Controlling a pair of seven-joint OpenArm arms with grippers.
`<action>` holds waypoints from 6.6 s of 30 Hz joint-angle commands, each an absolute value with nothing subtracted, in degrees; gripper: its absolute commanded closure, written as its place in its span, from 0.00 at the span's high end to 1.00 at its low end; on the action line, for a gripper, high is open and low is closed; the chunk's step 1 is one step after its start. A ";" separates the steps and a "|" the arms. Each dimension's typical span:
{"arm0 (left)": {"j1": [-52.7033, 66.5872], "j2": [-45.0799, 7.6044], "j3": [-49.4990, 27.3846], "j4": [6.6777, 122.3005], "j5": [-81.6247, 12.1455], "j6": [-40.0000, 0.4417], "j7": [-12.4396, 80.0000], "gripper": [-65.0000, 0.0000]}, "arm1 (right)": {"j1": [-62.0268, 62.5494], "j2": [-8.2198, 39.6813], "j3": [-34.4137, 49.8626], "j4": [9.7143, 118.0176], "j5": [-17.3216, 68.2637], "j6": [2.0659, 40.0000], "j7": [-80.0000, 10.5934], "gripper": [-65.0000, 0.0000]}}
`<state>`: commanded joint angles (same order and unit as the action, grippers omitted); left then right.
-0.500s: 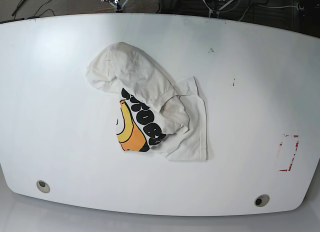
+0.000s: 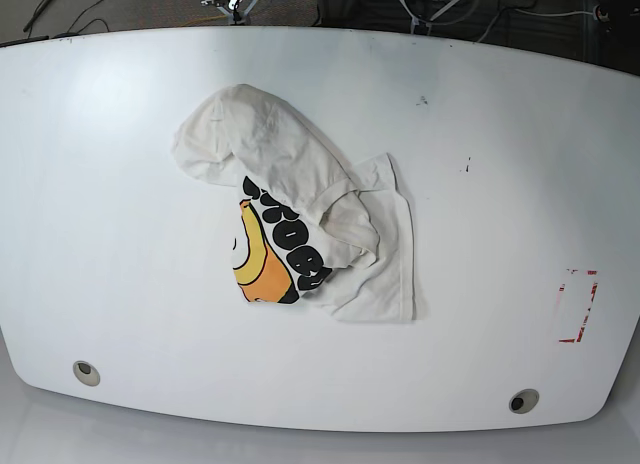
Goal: Layout the t-shirt on the table in an organized manner, then fold the t-shirt properly
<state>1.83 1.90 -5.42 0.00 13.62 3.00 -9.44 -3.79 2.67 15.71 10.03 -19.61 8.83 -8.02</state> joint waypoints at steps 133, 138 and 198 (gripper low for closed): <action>10.42 2.42 -5.32 10.68 13.32 2.86 -9.27 0.04 | -9.54 1.89 15.60 17.80 -19.21 8.57 -7.52 0.01; 10.51 2.42 -5.23 10.77 13.41 2.77 -9.36 0.18 | -13.85 0.57 15.60 24.92 -19.21 8.48 -7.16 0.01; 53.41 -1.80 -5.41 64.48 3.38 1.19 -25.80 0.67 | -56.84 -4.79 13.67 81.63 -13.14 9.01 2.59 0.42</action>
